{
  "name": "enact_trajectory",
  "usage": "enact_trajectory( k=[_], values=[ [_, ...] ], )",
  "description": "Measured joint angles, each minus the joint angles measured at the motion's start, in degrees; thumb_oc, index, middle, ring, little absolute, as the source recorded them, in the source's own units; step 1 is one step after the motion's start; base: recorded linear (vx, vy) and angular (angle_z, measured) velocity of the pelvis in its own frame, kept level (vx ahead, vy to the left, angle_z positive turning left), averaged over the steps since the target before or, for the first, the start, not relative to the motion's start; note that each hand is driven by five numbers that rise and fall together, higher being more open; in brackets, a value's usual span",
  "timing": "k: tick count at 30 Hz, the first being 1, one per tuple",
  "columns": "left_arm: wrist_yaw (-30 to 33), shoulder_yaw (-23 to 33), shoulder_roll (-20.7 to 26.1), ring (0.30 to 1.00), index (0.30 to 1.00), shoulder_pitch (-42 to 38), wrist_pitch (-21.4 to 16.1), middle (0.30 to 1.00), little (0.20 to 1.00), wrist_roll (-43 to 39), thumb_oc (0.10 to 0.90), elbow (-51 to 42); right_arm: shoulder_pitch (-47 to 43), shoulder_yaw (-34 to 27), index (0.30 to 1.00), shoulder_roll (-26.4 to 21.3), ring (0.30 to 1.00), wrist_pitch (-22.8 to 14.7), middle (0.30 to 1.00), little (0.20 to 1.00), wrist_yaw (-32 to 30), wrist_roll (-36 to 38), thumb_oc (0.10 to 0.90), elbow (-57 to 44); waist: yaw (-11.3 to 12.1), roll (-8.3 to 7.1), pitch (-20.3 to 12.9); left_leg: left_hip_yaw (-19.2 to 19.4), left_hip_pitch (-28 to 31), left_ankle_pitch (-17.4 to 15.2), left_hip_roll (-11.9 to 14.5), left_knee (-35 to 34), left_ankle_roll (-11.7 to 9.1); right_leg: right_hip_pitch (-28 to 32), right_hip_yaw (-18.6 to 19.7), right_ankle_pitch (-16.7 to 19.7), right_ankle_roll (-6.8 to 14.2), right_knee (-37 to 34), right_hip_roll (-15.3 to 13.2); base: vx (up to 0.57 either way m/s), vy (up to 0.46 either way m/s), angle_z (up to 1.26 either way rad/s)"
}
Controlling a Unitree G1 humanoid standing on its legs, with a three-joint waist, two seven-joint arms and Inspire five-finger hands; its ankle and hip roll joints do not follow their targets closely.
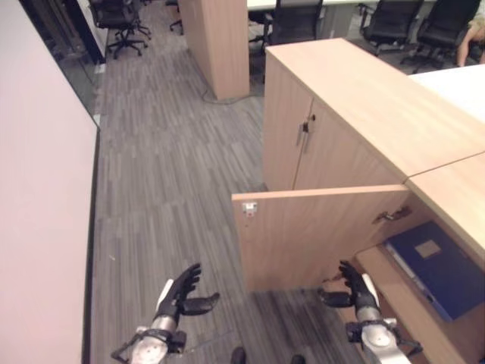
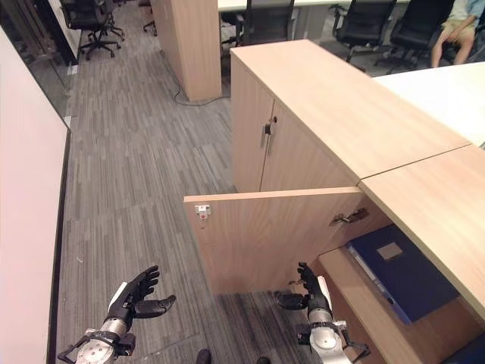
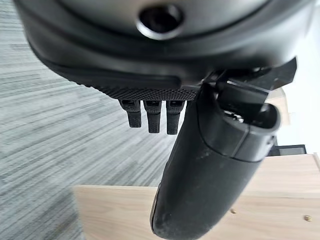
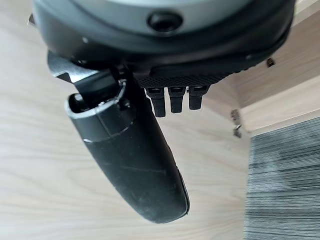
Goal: Put the empty folder in the office cabinet
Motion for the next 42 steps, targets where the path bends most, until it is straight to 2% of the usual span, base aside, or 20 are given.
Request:
enact_trajectory(
  k=[3,5,6,9,10,12,15,23,31,33,34,35,36,37,38,39,40,41,42],
  values=[
    [0.1,0.1,0.5,0.900,0.900,-2.9,0.3,0.900,0.900,0.0,0.800,0.1,1.5,0.3,0.900,0.0,0.900,0.1,0.900,0.900,0.8,0.4,0.800,0.0,-2.8,2.07,-1.7,1.8,0.9,-0.2,0.4,0.0,0.2,-0.1,0.2,-0.2,-0.2,0.0,-0.1,0.06,-0.042,-0.32],
    [0.0,-0.5,0.3,0.900,0.900,-4.8,0.1,0.900,0.900,0.0,0.800,0.1,1.5,0.3,0.900,-0.5,0.900,0.1,0.900,0.900,1.1,0.4,0.800,0.0,-3.0,3.12,-2.3,2.6,0.9,-0.3,0.5,0.0,0.4,-0.1,0.5,0.3,0.1,0.0,0.0,0.04,-0.011,-0.23],
    [0.0,-1.0,0.4,0.900,0.900,-6.4,0.2,0.900,0.900,-0.1,0.800,0.1,1.5,0.6,0.900,-0.9,0.900,0.2,0.900,0.900,1.2,0.5,0.800,0.0,-4.2,3.47,-2.4,2.9,1.4,-0.3,0.5,0.1,0.5,-0.2,1.0,0.3,0.1,0.0,0.0,0.03,-0.010,-0.15],
    [0.0,-2.1,1.8,0.900,0.900,-11.1,0.3,0.900,0.900,-0.2,0.800,0.5,1.3,1.5,0.900,-1.7,0.900,0.2,0.900,0.900,2.3,0.9,0.800,0.0,-4.8,4.04,-2.8,4.5,2.1,-0.7,1.0,0.0,0.3,0.0,2.3,0.2,0.1,0.0,0.4,0.03,-0.009,-0.29],
    [0.0,-2.2,1.9,0.900,0.900,-12.5,0.5,0.900,0.900,-0.5,0.800,0.6,1.3,1.6,0.900,-1.8,0.900,0.4,0.900,0.900,2.3,0.9,0.800,0.0,-5.7,4.01,-2.8,5.1,2.1,-0.7,1.1,0.0,0.2,-0.5,2.9,0.2,0.0,0.0,0.6,0.04,-0.013,-0.19],
    [0.1,-2.8,2.3,0.900,0.900,-14.7,0.5,0.900,0.900,-0.5,0.800,1.3,1.3,1.9,0.900,-1.8,0.900,0.4,0.900,0.900,2.5,0.9,0.800,0.0,-5.9,4.03,-2.8,5.7,2.3,-0.9,1.4,0.0,0.1,-0.7,3.4,0.3,-0.1,0.0,0.9,0.03,-0.002,-0.20],
    [0.4,-3.8,2.3,0.900,0.900,-16.8,0.6,0.900,0.900,-0.7,0.800,2.5,1.3,2.0,0.900,-1.9,0.900,1.0,0.900,0.900,2.8,0.9,0.800,0.0,-7.3,4.03,-2.8,6.0,2.4,-0.9,1.5,0.0,0.0,-0.8,3.6,0.3,-0.2,0.0,1.0,0.02,-0.001,-0.06],
    [1.8,-5.2,2.7,0.900,0.900,-18.5,1.7,0.900,0.900,-2.2,0.800,4.1,1.2,2.0,0.900,-2.0,0.900,1.4,0.900,0.900,2.8,0.9,0.800,0.0,-7.4,3.55,-2.8,7.4,2.8,-1.1,1.5,0.0,0.0,-0.9,4.8,0.4,-0.1,0.0,1.0,0.01,-0.005,-0.06],
    [1.8,-6.7,3.6,0.900,0.900,-18.6,1.7,0.900,0.900,-2.3,0.800,3.3,1.6,2.0,0.900,-1.7,0.900,1.5,0.900,0.900,2.8,0.9,0.800,0.2,-7.2,2.11,-2.8,7.3,2.7,-1.2,1.3,0.0,0.0,-0.9,4.9,0.5,0.0,0.0,0.8,0.00,-0.003,0.00],
    [1.4,-7.4,4.3,0.900,0.900,-17.9,1.8,0.900,0.900,-2.3,0.800,2.6,1.6,1.9,0.900,-1.6,0.900,1.5,0.900,0.900,2.8,0.9,0.800,0.2,-7.1,2.01,-2.8,7.3,2.7,-1.2,1.3,0.0,0.0,-0.9,4.9,0.5,0.0,0.0,0.8,-0.06,0.015,-0.04],
    [1.4,-6.8,5.5,0.900,0.900,-14.3,2.4,0.900,0.900,-2.8,0.800,-2.2,1.4,1.9,0.900,-1.6,0.900,1.6,0.900,0.900,2.9,1.0,0.800,0.2,-7.2,1.90,-2.7,7.4,2.8,-1.3,1.2,0.0,0.0,-1.3,5.9,0.5,0.0,0.0,0.9,-0.30,0.045,-0.46],
    [-0.5,-8.8,9.3,0.900,0.900,-8.7,2.3,0.900,0.900,-2.8,0.800,-7.5,0.9,1.1,0.900,-1.9,0.900,1.8,0.900,0.900,2.7,1.7,0.800,0.2,-6.1,1.85,-2.4,8.6,2.7,-1.4,1.0,0.3,0.1,-2.4,8.1,1.0,0.0,0.0,1.0,-0.36,0.146,-0.56],
    [-1.1,-9.6,9.7,0.900,0.900,-8.1,2.6,0.900,0.900,-2.8,0.800,-7.5,0.8,0.7,0.900,-1.9,0.900,1.9,0.900,0.900,2.7,2.1,0.800,0.2,-5.6,1.81,-2.4,9.0,2.6,-1.4,0.9,0.3,0.1,-2.7,8.7,1.2,0.2,0.0,0.9,-0.34,0.211,-0.61],
    [-1.8,-9.4,10.0,0.900,0.900,-6.1,2.0,0.900,0.900,-2.9,0.800,-7.6,-1.9,2.1,0.900,-1.3,0.900,1.9,0.900,0.900,2.7,2.2,0.800,2.1,-5.3,0.35,-1.3,4.6,0.6,-2.1,-1.0,5.4,0.7,-4.6,11.7,2.4,-0.8,2.4,0.9,-0.13,0.190,-1.33],
    [-1.7,-8.1,11.5,0.900,0.900,-3.9,0.5,0.900,0.900,-3.3,0.800,-8.0,-8.6,4.9,0.900,-0.9,0.900,2.5,0.900,0.900,2.7,2.6,0.800,6.4,-2.6,-1.69,1.5,-7.7,-3.3,-4.6,-3.5,14.2,2.5,-9.0,18.5,3.4,0.2,7.1,0.5,-0.06,0.138,-2.32],
    [-2.5,-8.5,12.7,0.900,0.900,-1.2,0.6,0.900,0.900,-4.0,0.800,-7.8,-11.6,4.6,0.900,0.1,0.900,2.3,0.900,0.900,3.7,2.6,0.800,7.0,-0.1,-2.61,1.1,-18.2,-4.4,-7.9,-6.5,14.0,1.7,-12.9,24.0,4.8,1.6,8.5,0.4,-0.13,0.165,-2.80],
    [-5.3,-10.8,12.4,0.900,0.900,-0.8,1.7,0.900,0.900,-3.9,0.800,-6.0,-12.5,2.4,0.900,-1.4,0.900,0.6,0.900,0.900,3.9,2.7,0.800,3.3,-1.3,1.12,1.7,-18.2,-6.7,-9.1,-4.4,12.7,1.8,-12.8,21.9,3.8,1.3,5.2,0.6,-0.16,0.212,-1.65],
    [-6.6,-11.6,10.4,0.900,0.900,-1.1,2.2,0.900,0.900,-3.9,0.800,-5.1,-12.9,0.8,0.900,-1.7,0.900,0.0,0.900,0.900,3.7,2.7,0.800,2.3,-3.1,2.99,2.3,-18.1,-8.4,-8.1,-4.0,14.8,-0.4,-13.7,20.3,4.0,1.7,4.3,0.8,-0.32,0.183,-1.36],
    [-7.8,-12.1,7.6,0.900,0.900,-0.3,2.3,0.900,0.900,-4.5,0.800,-5.2,-14.9,-0.6,0.900,-2.0,0.900,0.7,0.900,0.900,2.1,3.4,0.800,2.5,-2.5,4.46,3.0,-13.3,-8.5,-9.1,-3.8,13.0,1.0,-15.9,20.9,2.9,4.0,4.8,-0.9,-0.19,0.080,-1.20]
  ],
)
